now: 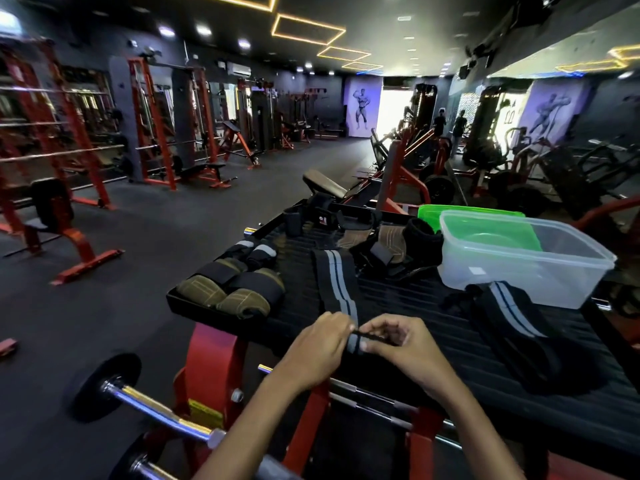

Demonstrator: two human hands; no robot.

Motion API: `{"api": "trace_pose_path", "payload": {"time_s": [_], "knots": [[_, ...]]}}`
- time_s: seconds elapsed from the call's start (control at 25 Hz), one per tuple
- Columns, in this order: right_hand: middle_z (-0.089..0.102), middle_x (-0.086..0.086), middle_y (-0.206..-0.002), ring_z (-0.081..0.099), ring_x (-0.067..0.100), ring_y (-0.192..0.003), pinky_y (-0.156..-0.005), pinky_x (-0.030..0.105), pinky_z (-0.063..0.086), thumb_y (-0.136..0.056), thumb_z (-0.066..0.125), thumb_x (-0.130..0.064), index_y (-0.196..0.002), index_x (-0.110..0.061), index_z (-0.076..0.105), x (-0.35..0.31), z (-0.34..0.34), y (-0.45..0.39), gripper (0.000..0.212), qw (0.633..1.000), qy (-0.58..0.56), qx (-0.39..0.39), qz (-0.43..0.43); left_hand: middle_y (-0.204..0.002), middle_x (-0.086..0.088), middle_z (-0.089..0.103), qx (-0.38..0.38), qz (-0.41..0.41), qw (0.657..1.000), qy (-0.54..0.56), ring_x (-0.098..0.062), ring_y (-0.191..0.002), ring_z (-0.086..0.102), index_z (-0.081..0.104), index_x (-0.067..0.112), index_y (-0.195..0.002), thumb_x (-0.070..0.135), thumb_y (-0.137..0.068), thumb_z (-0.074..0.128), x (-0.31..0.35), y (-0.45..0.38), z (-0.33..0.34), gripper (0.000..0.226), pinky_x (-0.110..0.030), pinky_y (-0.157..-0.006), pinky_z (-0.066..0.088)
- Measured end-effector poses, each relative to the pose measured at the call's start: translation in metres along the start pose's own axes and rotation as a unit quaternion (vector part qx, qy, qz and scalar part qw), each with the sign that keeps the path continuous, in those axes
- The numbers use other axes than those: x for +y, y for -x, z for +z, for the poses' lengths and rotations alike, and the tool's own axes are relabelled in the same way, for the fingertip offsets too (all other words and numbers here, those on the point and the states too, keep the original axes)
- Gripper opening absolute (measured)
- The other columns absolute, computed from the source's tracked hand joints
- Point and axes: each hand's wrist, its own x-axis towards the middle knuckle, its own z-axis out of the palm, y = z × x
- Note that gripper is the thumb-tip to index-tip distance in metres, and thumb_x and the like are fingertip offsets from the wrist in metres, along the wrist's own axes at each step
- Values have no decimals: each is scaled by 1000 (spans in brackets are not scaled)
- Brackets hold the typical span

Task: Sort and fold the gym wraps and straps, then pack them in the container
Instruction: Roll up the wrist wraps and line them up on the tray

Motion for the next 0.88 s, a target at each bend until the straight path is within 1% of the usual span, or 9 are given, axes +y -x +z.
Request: {"api": "trace_pose_path", "payload": {"time_s": [0.08, 0.2, 0.28, 0.36, 0.44, 0.56, 0.64, 0.72, 0.88], "knots": [[72, 3, -80, 66, 16, -81, -79, 26, 50, -69, 78, 1, -75, -22, 71, 2, 0, 1, 25, 999, 36, 17, -20, -93, -6, 50, -38, -10, 999, 29, -21, -92, 46, 49, 12, -97, 27, -102, 30, -1, -3, -1, 25, -42, -84, 40], [70, -2, -81, 64, 2, -81, -79, 15, 48, -75, 72, 3, -77, -18, 69, 1, 1, 0, 21, 999, 26, 7, -18, -94, 5, 53, -67, -2, 993, 101, -11, -90, 51, 51, 18, -100, 37, -99, 39, -4, -4, -6, 22, -33, -83, 44], [69, -5, -79, 63, -2, -78, -78, 13, 47, -81, 66, 2, -75, -17, 68, 1, 2, -2, 20, 999, 31, 18, -9, -96, 2, 53, -76, 19, 992, 96, -11, -89, 51, 51, 14, -102, 33, -99, 40, -4, -4, -9, 22, -32, -81, 44], [69, -7, -74, 64, -3, -75, -77, 16, 47, -86, 60, 0, -71, -21, 67, 2, 2, -4, 27, 997, 53, 47, -10, -91, -2, 49, -73, 38, 994, 78, -14, -83, 47, 49, 8, -96, 30, -100, 37, -2, -3, -9, 25, -32, -78, 41], [70, -7, -75, 65, -1, -79, -77, 17, 48, -87, 61, -3, -73, -22, 69, 1, 2, -2, 25, 996, 56, 53, -35, -82, 3, 44, -61, 43, 993, 95, -10, -75, 43, 46, 10, -88, 28, -101, 35, -2, -3, -8, 25, -30, -74, 38], [72, -6, -82, 66, 3, -85, -80, 18, 49, -78, 73, -11, -88, -17, 74, -1, 3, 2, 11, 994, 76, 36, -66, -75, 6, 42, -58, 25, 989, 136, -9, -70, 42, 41, 14, -81, 27, -101, 34, -8, -5, -11, 25, -34, -72, 38], [68, -10, -77, 63, -1, -79, -75, 15, 45, -74, 77, -13, -91, -17, 76, 0, 2, 4, 17, 988, 132, 31, -74, -75, 3, 43, -79, 14, 985, 152, -13, -72, 43, 41, 13, -79, 27, -101, 35, -7, -6, -15, 27, -37, -73, 39], [64, -11, -69, 59, -2, -71, -68, 14, 41, -78, 73, -13, -88, -14, 76, -1, 2, 3, 10, 984, 162, 5, -75, -79, -1, 49, -99, 17, 982, 159, -14, -76, 46, 44, 14, -82, 30, -100, 38, -4, -5, -17, 24, -37, -75, 41], [68, -10, -64, 58, -5, -64, -66, 12, 42, -85, 65, -9, -82, -1, 73, -13, 2, 7, 12, 993, 85, -75, 8, -96, -5, 58, -170, 8, 974, 148, -16, -87, 52, 47, 17, -94, 32, -98, 43, -4, -7, -27, 16, -35, -80, 42]]}}
